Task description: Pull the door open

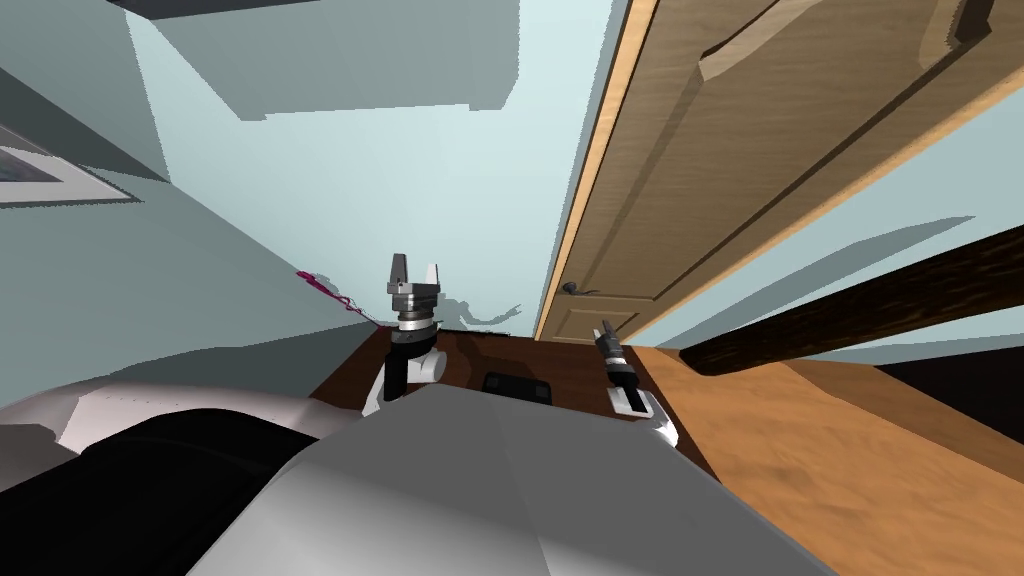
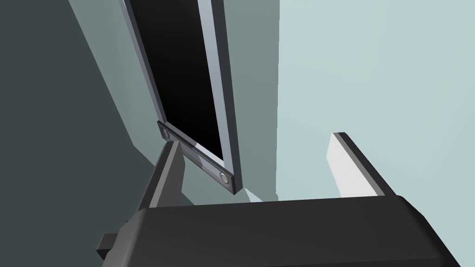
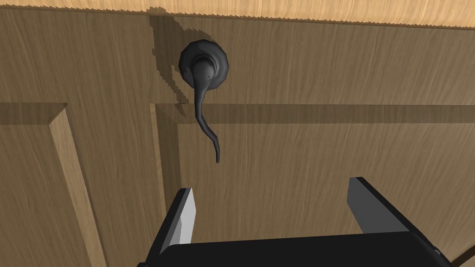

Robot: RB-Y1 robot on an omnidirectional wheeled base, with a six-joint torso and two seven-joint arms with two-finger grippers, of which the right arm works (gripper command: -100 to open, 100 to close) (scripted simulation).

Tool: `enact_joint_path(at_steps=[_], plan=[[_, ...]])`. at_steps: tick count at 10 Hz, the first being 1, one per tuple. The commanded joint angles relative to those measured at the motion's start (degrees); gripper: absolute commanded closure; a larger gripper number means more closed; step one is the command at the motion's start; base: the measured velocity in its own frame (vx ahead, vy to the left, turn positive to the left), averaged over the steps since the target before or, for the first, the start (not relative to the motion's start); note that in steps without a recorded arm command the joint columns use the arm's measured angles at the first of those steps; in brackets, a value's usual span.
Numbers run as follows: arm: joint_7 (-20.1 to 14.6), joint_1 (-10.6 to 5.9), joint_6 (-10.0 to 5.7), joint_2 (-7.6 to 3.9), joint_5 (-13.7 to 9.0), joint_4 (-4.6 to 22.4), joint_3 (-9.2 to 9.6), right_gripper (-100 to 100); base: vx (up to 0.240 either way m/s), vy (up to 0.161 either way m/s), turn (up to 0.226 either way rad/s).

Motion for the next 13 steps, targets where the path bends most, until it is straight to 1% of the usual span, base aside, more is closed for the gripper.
enact_joint_path(at_steps=[1, 2, 3, 4, 6, 7, 9, 10, 11, 12, 13], plan=[[-0.50, -0.56, -0.31, -0.34, 0.37, 1.80, -0.16, -100, 0.111, 0.023, 0.022], [-1.00, -1.09, -0.53, -0.72, 0.76, 3.52, -0.32, -100, 0.138, 0.029, 0.031], [-1.24, -1.34, -0.63, -0.90, 0.94, 4.32, -0.39, -100, 0.147, 0.031, 0.022], [-1.71, -1.84, -0.83, -1.26, 1.30, 5.93, -0.53, -100, 0.163, 0.025, 0.026], [-2.07, -2.22, -0.98, -1.54, 1.57, 7.15, -0.64, -100, 0.115, 0.007, 0.017], [-2.56, -2.74, -1.20, -1.91, 1.94, 8.83, -0.79, -100, 0.134, 0.015, 0.027], [-2.91, -3.12, -1.35, -2.18, 2.21, 10.03, -0.90, -100, 0.130, 0.012, 0.016], [-2.85, -2.94, -1.12, -2.11, 2.12, 9.40, -0.85, -100, 0.047, 0.009, 0.003], [-1.29, -4.29, -0.42, -1.53, 1.31, 10.86, -2.44, -100, 0.042, -0.030, 0.289], [-0.58, -4.87, -0.08, -1.27, 0.93, 11.46, -3.14, -100, 0.046, -0.065, 0.313], [1.07, -6.21, 0.70, -0.66, 0.07, 12.84, -4.78, -100, 0.047, -0.078, 0.331]])
